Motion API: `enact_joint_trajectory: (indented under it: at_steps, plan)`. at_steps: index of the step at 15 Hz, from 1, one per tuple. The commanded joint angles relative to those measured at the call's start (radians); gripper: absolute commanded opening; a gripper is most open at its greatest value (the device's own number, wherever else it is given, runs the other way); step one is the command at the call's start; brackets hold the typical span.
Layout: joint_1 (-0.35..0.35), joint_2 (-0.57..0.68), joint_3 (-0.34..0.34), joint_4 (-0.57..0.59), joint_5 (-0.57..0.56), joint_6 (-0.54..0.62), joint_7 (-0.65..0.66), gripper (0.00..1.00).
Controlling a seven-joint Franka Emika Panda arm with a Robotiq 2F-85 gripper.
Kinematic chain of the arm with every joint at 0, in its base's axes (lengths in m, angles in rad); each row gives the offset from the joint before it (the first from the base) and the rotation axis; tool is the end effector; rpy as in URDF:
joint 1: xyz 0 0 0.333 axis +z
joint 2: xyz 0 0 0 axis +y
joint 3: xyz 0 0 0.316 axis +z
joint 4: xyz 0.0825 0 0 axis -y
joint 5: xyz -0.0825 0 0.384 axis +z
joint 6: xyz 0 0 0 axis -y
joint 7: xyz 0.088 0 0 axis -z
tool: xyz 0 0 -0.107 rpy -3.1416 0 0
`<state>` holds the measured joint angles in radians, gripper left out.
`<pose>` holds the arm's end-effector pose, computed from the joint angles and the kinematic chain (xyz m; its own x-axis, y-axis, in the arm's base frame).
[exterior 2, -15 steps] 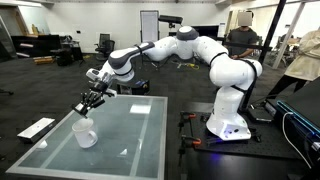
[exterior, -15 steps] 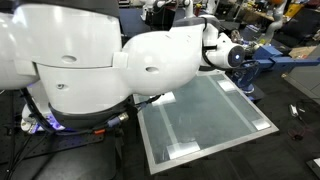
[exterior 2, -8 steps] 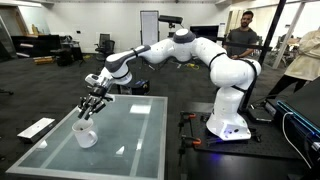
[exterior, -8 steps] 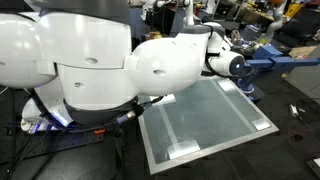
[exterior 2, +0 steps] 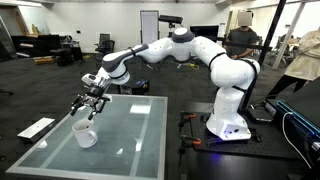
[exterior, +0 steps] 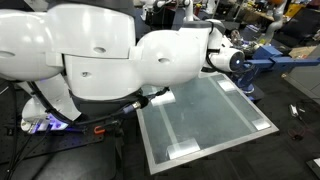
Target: Put the pen in the mug
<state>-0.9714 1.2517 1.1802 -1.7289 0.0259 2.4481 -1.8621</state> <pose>0.6765 0.0121 0.2106 -0.1193 0.4769 0.8708 0.9819 -0.0732 0.1746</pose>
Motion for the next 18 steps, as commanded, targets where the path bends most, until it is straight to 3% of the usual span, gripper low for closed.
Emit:
enact_joint_trajectory:
  at_steps: [1,4,13,14,18]
  plan:
    - [-0.016,-0.107,0.004,-0.082,0.036,0.061,-0.033,1.00]
    - [-0.029,-0.183,0.010,-0.171,0.030,0.180,-0.010,1.00]
    - [-0.077,-0.328,0.053,-0.455,-0.072,0.734,0.108,1.00]
    - [-0.045,-0.256,0.035,-0.378,-0.110,0.654,0.110,1.00]
    - [-0.056,-0.282,0.033,-0.416,-0.139,0.703,0.145,1.00]
